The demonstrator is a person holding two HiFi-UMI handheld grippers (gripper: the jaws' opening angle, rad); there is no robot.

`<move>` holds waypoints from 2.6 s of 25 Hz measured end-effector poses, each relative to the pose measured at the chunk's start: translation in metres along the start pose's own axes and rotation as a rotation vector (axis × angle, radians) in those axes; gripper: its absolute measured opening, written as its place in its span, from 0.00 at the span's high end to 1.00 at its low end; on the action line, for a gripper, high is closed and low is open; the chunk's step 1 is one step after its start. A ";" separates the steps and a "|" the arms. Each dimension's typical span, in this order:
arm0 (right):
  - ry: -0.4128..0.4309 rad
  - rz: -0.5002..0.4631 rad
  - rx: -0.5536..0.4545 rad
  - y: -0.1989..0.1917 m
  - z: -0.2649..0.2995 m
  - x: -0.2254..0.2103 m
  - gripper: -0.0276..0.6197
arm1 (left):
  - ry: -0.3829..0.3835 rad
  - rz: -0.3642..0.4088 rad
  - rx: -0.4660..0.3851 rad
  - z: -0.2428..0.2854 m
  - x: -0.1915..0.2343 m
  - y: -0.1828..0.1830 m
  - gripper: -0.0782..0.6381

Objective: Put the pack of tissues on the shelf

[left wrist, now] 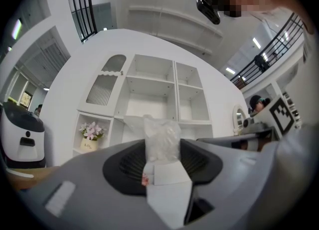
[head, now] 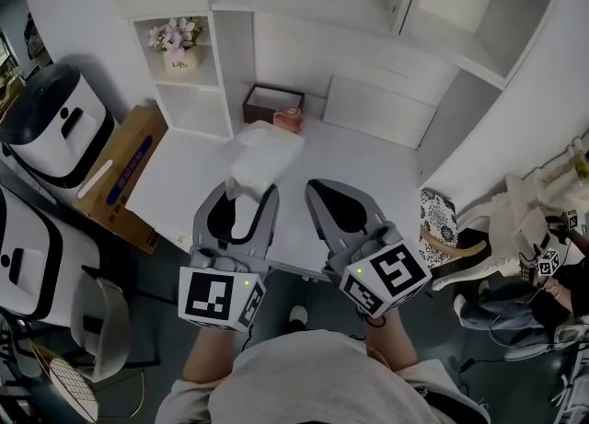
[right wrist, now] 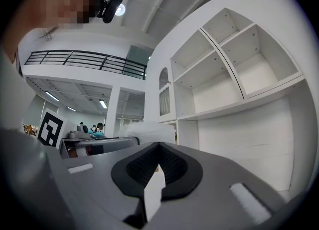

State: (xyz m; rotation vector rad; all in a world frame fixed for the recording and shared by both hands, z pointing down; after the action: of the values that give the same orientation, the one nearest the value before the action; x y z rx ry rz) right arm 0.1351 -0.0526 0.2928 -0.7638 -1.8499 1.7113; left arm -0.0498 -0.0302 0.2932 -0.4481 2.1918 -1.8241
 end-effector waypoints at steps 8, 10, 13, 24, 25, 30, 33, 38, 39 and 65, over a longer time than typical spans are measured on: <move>0.047 0.001 0.000 -0.002 0.010 -0.035 0.96 | 0.034 0.014 -0.006 0.031 -0.010 -0.004 0.62; 0.059 0.005 -0.007 -0.002 0.012 -0.041 0.96 | 0.043 0.025 -0.008 0.033 -0.012 -0.005 0.62; 0.076 0.013 -0.015 -0.004 0.015 -0.045 0.96 | 0.056 0.041 -0.008 0.034 -0.013 -0.005 0.62; 0.058 0.004 -0.023 -0.010 0.021 -0.045 0.96 | 0.042 0.048 -0.025 0.038 -0.005 -0.011 0.62; 0.049 0.006 -0.019 -0.009 0.029 -0.047 0.96 | 0.035 0.044 -0.024 0.043 0.002 -0.011 0.62; -0.001 0.008 -0.005 -0.005 0.071 -0.052 0.96 | -0.011 0.024 -0.015 0.072 0.044 -0.008 0.62; -0.029 0.003 -0.003 -0.005 0.084 -0.048 0.96 | -0.047 0.019 -0.017 0.080 0.060 -0.008 0.62; -0.081 -0.005 -0.005 0.000 0.109 -0.045 0.96 | -0.106 0.009 -0.019 0.098 0.086 -0.005 0.62; -0.091 -0.006 -0.006 0.000 0.114 -0.045 0.96 | -0.117 0.008 -0.019 0.101 0.091 -0.005 0.62; -0.324 -0.068 -0.015 0.010 0.180 -0.030 0.95 | -0.375 -0.008 -0.080 0.168 0.183 0.027 0.62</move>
State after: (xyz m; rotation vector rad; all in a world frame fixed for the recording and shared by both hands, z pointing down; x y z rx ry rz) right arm 0.0314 -0.2016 0.2681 -0.4416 -2.0751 1.8656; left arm -0.1556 -0.2496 0.2358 -0.7487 2.0074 -1.5120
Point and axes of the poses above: the fingertips, and each gripper's own axes: z forward along the fingers, x to its left, y out of its top, the point moved 10 cm from there along -z, backward along the fingers, and after that the axes turned 1 degree about -x, right-handed, at the moved point
